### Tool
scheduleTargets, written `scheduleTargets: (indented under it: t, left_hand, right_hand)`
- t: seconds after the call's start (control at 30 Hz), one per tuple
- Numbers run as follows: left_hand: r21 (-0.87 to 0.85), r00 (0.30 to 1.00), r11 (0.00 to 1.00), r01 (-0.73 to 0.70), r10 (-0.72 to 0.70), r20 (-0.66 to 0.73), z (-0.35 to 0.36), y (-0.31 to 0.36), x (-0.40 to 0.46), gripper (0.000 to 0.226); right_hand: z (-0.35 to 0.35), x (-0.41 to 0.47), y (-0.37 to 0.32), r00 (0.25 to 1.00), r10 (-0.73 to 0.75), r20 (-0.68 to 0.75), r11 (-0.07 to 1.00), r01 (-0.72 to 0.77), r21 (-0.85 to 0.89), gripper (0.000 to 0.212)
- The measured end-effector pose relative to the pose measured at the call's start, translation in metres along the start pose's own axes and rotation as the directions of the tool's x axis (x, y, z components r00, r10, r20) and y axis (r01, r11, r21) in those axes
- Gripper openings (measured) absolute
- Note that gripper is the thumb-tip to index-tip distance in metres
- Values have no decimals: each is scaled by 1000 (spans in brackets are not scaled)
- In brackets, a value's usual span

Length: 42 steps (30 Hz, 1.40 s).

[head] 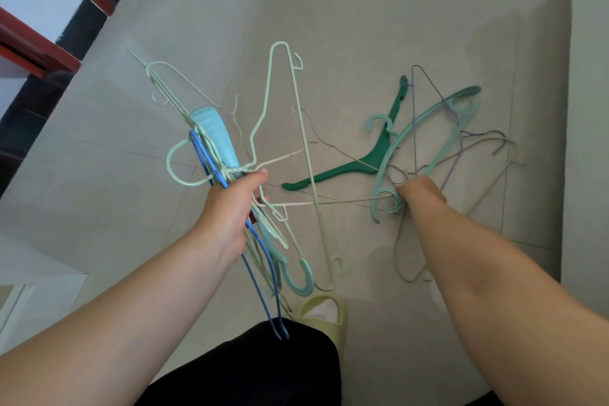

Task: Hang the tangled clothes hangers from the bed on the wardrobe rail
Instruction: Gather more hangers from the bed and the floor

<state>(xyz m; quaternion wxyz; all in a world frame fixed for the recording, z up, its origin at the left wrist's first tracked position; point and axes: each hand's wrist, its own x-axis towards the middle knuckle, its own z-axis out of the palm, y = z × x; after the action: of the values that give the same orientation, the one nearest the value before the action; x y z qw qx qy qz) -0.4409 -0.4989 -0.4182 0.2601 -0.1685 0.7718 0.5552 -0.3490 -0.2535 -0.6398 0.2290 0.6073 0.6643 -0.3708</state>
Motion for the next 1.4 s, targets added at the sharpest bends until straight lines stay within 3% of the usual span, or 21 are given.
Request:
scheduleTargets:
  t: [0.17, 0.33, 0.47, 0.57, 0.8, 0.9, 1.0, 1.1, 1.23, 1.33, 1.4]
  left_hand:
    - [-10, 1000, 1000, 0, 0, 3, -5, -5, -2, 12]
    - [-12, 1000, 1000, -1, 1, 18, -6, -6, -1, 9]
    - [-28, 999, 1000, 5, -4, 36, -1, -6, 0, 8]
    - [-24, 1000, 1000, 8, -7, 21, 3, -4, 5, 10]
    - [-119, 998, 991, 57, -52, 48, 21, 11, -3, 7]
    - [-152, 994, 986, 66, -51, 101, 29, 15, -13, 7]
    - [-242, 990, 966, 95, -67, 121, 28, 26, -23, 8]
    - [-314, 982, 940, 131, -79, 173, 18, 34, -30, 11]
    - [-299, 966, 939, 169, -97, 241, 0, 39, -34, 12]
    - [-295, 950, 935, 196, -107, 292, -10, 41, -36, 30]
    - [-313, 937, 928, 202, -91, 336, -16, 45, -39, 18]
  right_hand:
    - [16, 5, -5, 997, 60, -48, 997, -58, 43, 43]
    - [17, 13, 5, 995, 4, -98, 999, 1, 47, 37]
    - [7, 2, 4, 996, -76, -51, 959, 87, 269, 34]
    - [-5, -13, -14, 975, -219, -23, 848, 203, 489, 14]
    - [-46, -81, -52, 857, -514, 35, 763, 438, 475, 25]
    - [-48, -126, -72, 753, -656, 58, 739, 625, 251, 36]
    - [-51, -165, -87, 681, -732, 19, 681, 732, 2, 8]
    - [-58, -196, -91, 606, -792, 77, 600, 795, -89, 12]
    - [-59, -225, -90, 557, -799, 227, 559, 827, -64, 12]
    - [-65, -241, -89, 477, -830, 288, 546, 800, 248, 26]
    - [-67, -253, -90, 443, -847, 293, 527, 769, 362, 35]
